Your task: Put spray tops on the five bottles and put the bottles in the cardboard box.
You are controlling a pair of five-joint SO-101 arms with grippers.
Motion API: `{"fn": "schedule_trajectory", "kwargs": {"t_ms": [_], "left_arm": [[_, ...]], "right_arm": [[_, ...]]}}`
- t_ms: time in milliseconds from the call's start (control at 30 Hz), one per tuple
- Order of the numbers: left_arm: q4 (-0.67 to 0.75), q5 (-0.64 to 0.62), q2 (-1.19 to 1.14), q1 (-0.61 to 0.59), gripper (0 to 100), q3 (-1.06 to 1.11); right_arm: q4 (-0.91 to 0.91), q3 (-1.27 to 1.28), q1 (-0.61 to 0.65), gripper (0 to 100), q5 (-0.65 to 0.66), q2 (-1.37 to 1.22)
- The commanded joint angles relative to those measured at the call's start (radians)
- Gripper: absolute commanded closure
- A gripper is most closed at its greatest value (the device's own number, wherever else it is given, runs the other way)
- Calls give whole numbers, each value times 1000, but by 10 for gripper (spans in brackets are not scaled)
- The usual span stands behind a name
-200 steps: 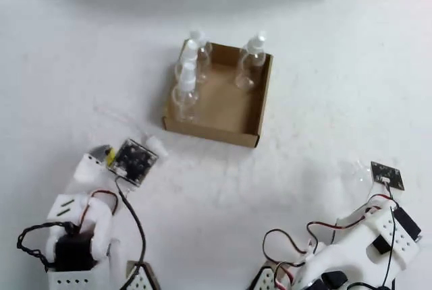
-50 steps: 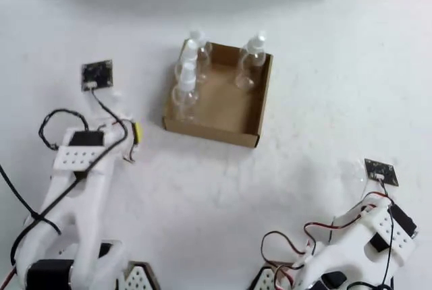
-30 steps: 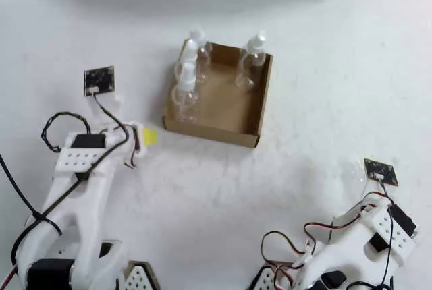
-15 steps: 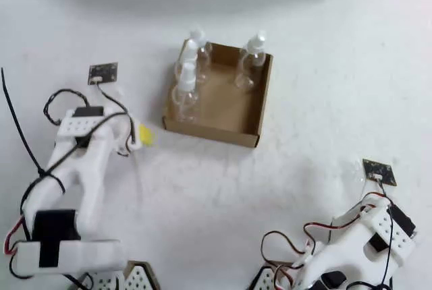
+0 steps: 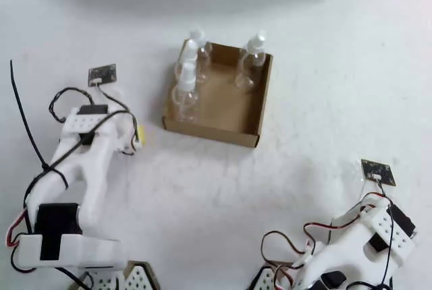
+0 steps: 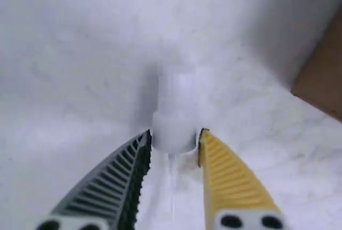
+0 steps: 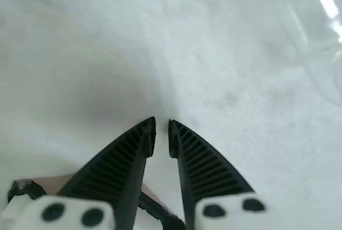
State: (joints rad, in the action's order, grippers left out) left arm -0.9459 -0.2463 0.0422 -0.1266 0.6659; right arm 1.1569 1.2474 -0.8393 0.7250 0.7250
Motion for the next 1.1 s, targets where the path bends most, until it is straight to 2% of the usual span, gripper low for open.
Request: {"fn": "schedule_trajectory", "kwargs": {"t_ms": [0,433,633,800,1067], "left_arm": [[-11,-12,-1,16,869,-55],[-2,43,-1,16,866,-55],[5,43,-2,16,740,-55],[15,44,-42,15,774,-74],[-132,51,-222,7,778,-269]], "right_arm": [[-7,-6,8,982,15,8],[-7,-5,7,982,17,7],[-7,-5,2,982,17,7],[-7,-5,1,982,17,7],[-7,-5,1,982,17,8]]}}
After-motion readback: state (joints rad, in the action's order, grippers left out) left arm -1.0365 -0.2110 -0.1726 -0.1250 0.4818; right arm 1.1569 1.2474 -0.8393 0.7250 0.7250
